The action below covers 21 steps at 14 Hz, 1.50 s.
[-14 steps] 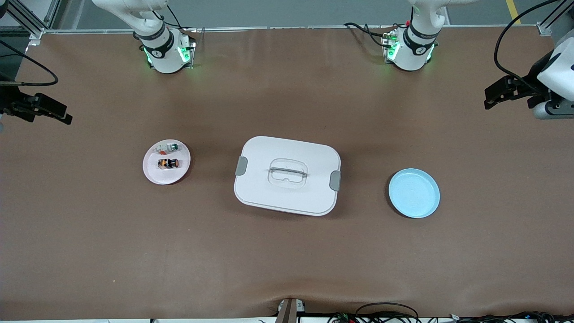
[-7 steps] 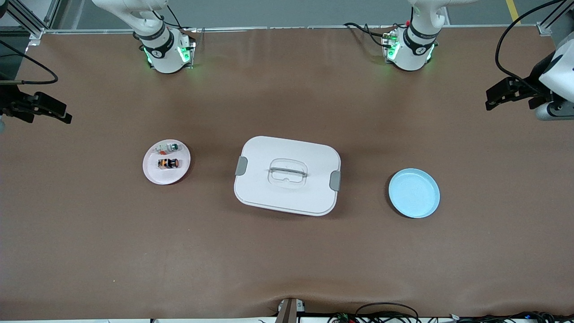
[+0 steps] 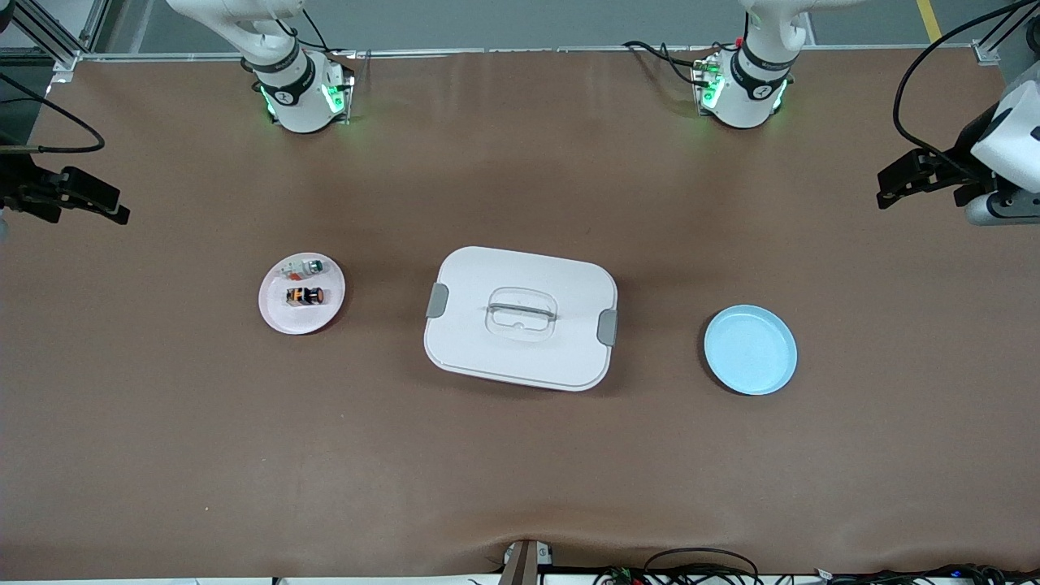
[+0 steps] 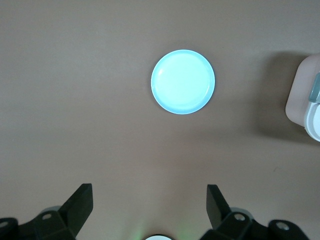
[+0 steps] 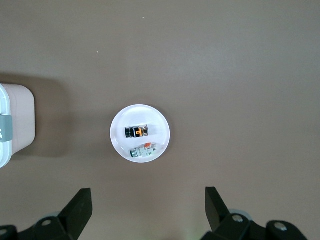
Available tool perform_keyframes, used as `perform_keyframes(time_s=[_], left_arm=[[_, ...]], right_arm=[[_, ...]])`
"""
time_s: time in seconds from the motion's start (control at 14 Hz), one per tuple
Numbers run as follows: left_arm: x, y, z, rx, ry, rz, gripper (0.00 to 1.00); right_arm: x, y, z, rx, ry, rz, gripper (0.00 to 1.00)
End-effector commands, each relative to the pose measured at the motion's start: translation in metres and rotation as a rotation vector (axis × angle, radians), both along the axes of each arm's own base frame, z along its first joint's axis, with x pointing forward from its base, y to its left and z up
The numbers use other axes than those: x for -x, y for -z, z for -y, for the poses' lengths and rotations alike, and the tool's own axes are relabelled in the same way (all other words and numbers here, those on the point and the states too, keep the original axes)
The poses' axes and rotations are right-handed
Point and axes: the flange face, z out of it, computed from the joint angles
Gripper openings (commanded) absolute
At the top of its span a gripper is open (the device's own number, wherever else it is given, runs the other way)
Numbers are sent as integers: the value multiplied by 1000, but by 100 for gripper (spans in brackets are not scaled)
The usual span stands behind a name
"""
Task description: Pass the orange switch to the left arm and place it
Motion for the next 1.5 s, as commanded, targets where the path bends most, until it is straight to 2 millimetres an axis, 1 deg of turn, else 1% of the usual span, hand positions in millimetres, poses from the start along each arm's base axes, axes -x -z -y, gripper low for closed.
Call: perform_keyframes(time_s=[0.0, 0.14, 0.21, 0.29, 0.36, 0.43, 0.57, 0.79, 0.86, 0.93, 1.07, 1.21, 1.29, 1.36, 1.43], left_arm=[[7, -6, -2, -18, 17, 24, 100], [7, -7, -2, -18, 18, 25, 100], [7, -6, -2, -19, 17, 24, 100], [8, -6, -3, -19, 17, 22, 100], [8, -7, -3, -19, 17, 23, 100], [8, -7, -3, -19, 15, 24, 100], [8, -6, -3, -17, 15, 22, 100], [8, -7, -3, -19, 15, 24, 100], [8, -7, -3, -17, 17, 23, 100], [8, -6, -3, -19, 15, 22, 100], [8, -6, -3, -19, 17, 22, 100], [8, -4, -3, -18, 17, 19, 100], [8, -4, -3, -19, 17, 19, 100], [8, -4, -3, -19, 17, 19, 100], [8, -4, -3, -18, 17, 19, 100]], right_arm=[[4, -7, 2, 2, 2, 16, 100], [3, -9, 3, 6, 4, 21, 100], [1, -12, 3, 5, 3, 36, 100], [-1, -21, 2, -1, 1, 61, 100], [-4, -23, 0, 0, -7, 64, 100], [-9, -16, -2, 6, -11, 52, 100], [-24, 9, -2, -5, -6, 14, 100], [-28, 17, -3, -6, -20, 0, 100], [-34, 30, -6, -3, -28, -24, 100], [-37, 38, -8, -3, -31, -32, 100], [-36, 61, -20, -4, -34, -60, 100], [-35, 87, -33, 4, 33, -81, 100], [-35, 101, -38, 5, 44, -94, 100], [-34, 121, -43, 1, 41, -94, 100], [-34, 137, -48, -1, 37, -84, 100]])
